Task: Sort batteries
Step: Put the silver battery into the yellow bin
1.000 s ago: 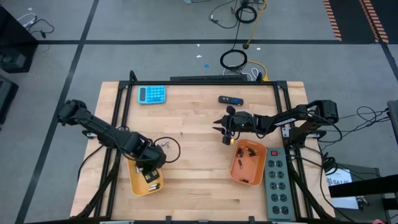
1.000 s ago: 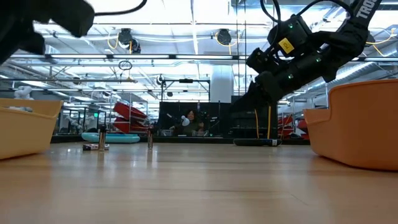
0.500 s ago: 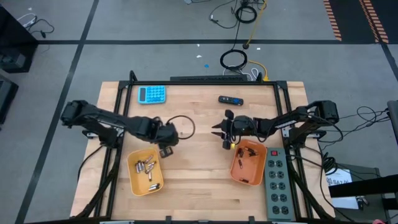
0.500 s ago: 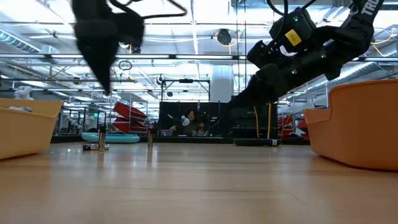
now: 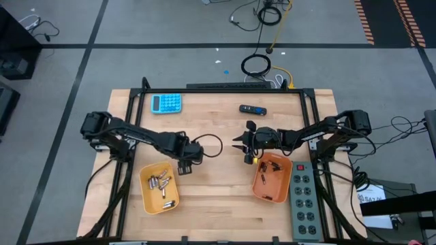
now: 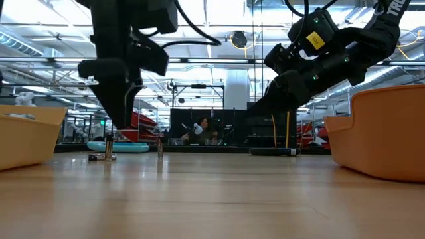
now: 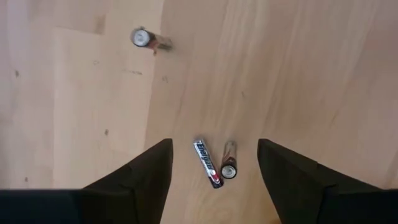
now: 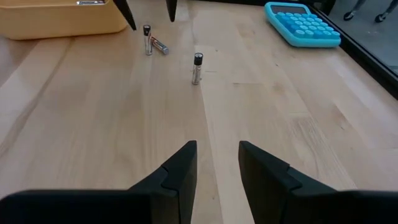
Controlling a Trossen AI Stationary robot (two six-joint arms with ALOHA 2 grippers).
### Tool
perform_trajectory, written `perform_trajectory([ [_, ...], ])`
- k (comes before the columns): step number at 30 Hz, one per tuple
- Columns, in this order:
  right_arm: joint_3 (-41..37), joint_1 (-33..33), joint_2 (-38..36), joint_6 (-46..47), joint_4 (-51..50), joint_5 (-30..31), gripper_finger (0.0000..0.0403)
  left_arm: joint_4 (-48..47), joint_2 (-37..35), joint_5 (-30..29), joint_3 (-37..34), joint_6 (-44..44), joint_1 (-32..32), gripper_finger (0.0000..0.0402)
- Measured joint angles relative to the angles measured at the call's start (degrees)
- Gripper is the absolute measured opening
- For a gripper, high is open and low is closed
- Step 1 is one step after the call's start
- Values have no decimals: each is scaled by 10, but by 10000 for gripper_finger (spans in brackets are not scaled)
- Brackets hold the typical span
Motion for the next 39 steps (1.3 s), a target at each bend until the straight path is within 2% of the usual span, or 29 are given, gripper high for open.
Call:
perform_trajectory([
  [7,0,0,0,0,-4,0,109,28,4,18,-43,10,-4,244],
  [16,0,0,0,1,-3,2,109,118,4,44,-100,4,-5,244],
  [20,0,0,0,0,-3,12,109,138,4,44,-119,-6,-5,233],
  [29,0,0,0,0,-3,14,109,161,4,35,-123,-7,-5,166],
  [39,0,0,0,-1,-3,14,109,153,4,11,-123,6,-5,55],
])
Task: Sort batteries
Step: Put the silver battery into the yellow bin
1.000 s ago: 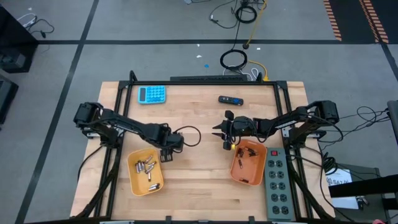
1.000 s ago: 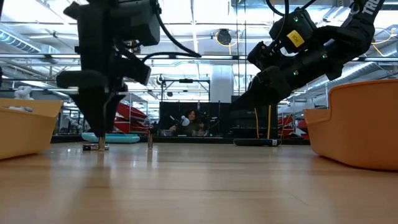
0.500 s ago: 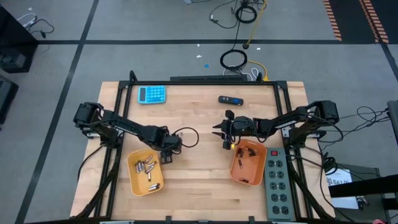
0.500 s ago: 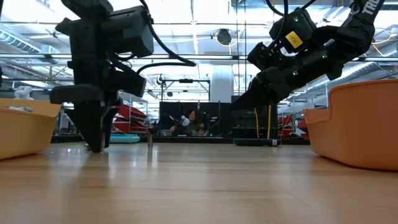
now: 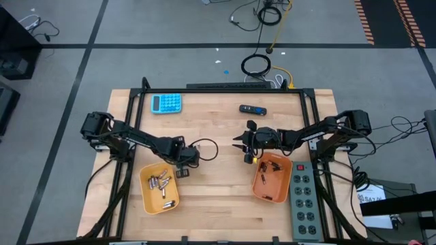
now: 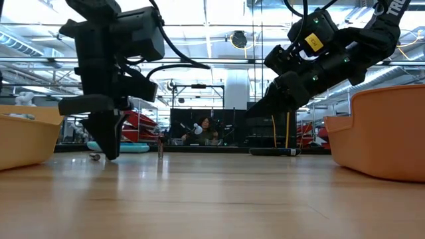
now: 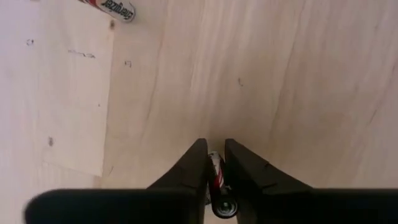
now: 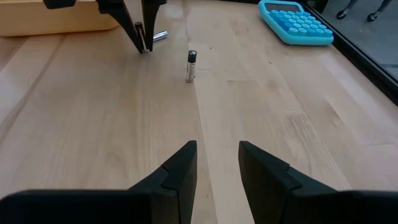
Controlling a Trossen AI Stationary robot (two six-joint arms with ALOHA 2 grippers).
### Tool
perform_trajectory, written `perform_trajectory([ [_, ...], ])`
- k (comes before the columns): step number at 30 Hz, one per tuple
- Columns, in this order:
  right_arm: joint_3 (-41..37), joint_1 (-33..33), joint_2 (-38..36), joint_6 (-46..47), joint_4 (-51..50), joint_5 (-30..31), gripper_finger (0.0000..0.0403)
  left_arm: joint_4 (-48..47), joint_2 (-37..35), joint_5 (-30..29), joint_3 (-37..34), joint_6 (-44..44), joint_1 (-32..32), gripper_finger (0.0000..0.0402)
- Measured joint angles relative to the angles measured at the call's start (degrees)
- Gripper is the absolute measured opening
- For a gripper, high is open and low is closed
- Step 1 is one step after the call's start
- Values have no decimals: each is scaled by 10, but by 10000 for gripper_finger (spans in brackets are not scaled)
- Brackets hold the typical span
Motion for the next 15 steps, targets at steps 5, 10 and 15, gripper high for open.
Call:
perform_trajectory([
  [5,0,0,0,0,0,0,109,1,0,-3,0,16,0,37],
  [10,0,0,0,0,0,0,109,8,0,-13,0,25,0,37],
  [15,0,0,0,0,0,0,109,15,-15,4,19,36,-5,37],
])
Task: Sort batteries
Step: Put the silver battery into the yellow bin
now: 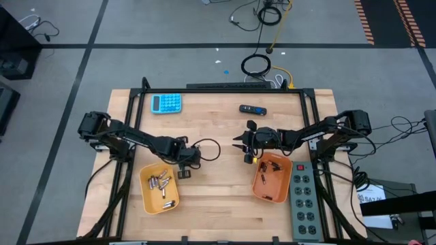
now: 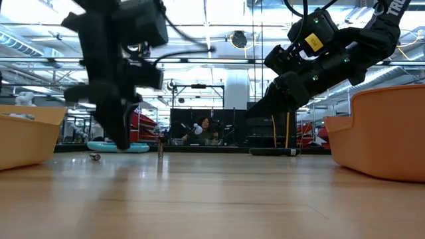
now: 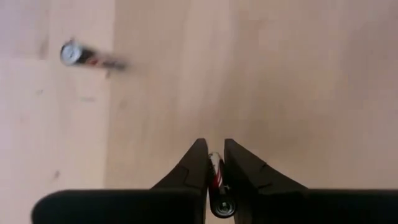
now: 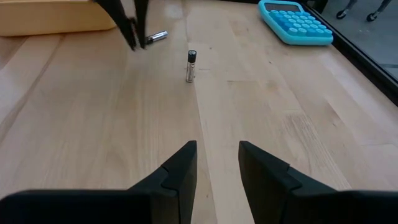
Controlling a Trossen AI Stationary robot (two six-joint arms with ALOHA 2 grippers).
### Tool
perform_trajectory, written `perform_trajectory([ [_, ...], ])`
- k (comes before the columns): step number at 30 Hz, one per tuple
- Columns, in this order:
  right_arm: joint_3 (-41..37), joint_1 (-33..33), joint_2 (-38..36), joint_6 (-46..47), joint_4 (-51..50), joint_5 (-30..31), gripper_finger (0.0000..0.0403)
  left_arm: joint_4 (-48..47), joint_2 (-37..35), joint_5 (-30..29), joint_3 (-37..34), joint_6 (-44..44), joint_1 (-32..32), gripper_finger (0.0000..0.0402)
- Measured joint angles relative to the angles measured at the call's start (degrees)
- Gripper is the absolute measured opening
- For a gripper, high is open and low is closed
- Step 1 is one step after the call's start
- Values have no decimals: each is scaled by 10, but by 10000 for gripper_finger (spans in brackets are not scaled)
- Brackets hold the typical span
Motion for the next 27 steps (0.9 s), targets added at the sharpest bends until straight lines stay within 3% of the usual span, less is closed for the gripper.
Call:
perform_trajectory([
  [2,0,0,0,0,0,0,109,-1,-18,41,6,-6,-1,37],
  [5,0,0,0,0,-1,0,109,13,-54,154,7,-43,-5,37],
  [8,0,0,0,0,-3,0,109,13,-88,293,8,-144,-10,37],
  [11,0,0,0,2,-4,0,109,-8,-110,357,-3,-243,-40,37],
  [19,0,0,0,4,0,0,109,-165,-110,368,-16,-389,-145,44],
  [23,0,0,0,9,0,0,109,-186,-110,329,-16,-426,-157,99],
  [27,0,0,0,12,0,0,109,-194,-110,332,-16,-426,-155,140],
])
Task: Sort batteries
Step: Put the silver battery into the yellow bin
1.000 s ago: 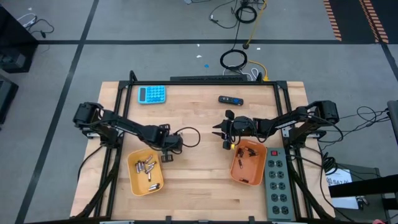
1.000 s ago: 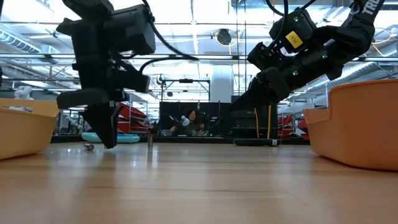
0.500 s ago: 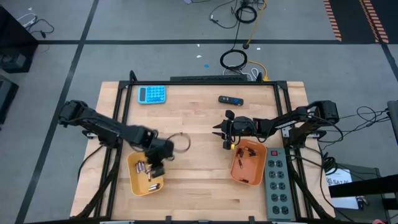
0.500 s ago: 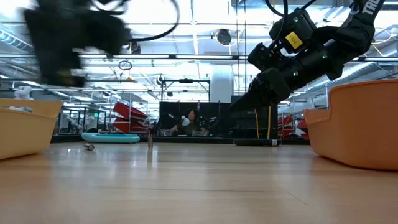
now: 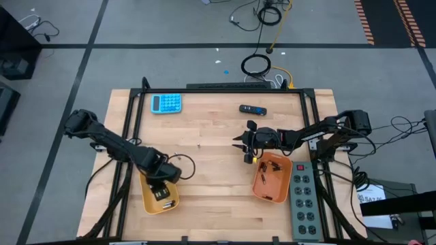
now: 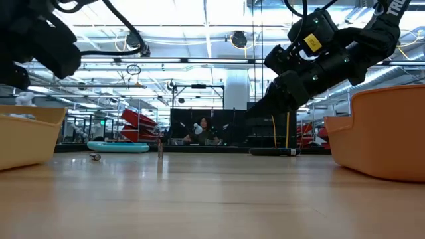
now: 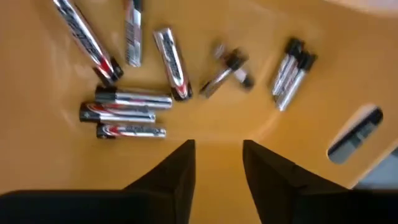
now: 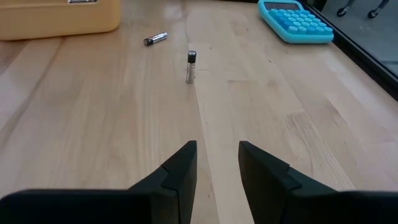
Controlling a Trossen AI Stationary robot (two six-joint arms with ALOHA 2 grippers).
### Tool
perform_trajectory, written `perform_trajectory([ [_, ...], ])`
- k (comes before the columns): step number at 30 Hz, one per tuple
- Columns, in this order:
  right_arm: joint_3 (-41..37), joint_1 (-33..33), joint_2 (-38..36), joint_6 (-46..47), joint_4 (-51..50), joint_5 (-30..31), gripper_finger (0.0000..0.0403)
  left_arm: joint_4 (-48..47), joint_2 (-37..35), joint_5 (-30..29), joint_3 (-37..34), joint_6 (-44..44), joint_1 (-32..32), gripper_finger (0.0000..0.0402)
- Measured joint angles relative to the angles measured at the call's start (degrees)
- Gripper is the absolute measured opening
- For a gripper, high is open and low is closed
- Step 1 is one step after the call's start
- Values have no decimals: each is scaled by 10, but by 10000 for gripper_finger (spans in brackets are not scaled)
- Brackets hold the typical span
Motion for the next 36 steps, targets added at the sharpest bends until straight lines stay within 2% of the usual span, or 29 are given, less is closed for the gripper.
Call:
perform_trajectory([
  [2,0,0,0,0,0,0,109,-3,0,17,5,15,7,147],
  [4,0,0,0,0,1,0,109,-1,0,6,20,40,21,149],
  [10,0,0,0,0,5,-2,109,2,0,-183,54,138,85,151],
  [12,0,0,0,0,5,-2,109,8,5,-223,54,175,106,151],
  [17,0,0,0,0,6,-2,109,103,43,-231,54,290,159,152],
  [20,0,0,0,2,6,-5,109,141,69,-223,54,332,190,152],
  [27,0,0,0,-3,5,-5,109,197,123,-251,54,399,253,154],
  [36,0,-5,0,-30,5,-3,109,241,155,-257,54,436,305,213],
])
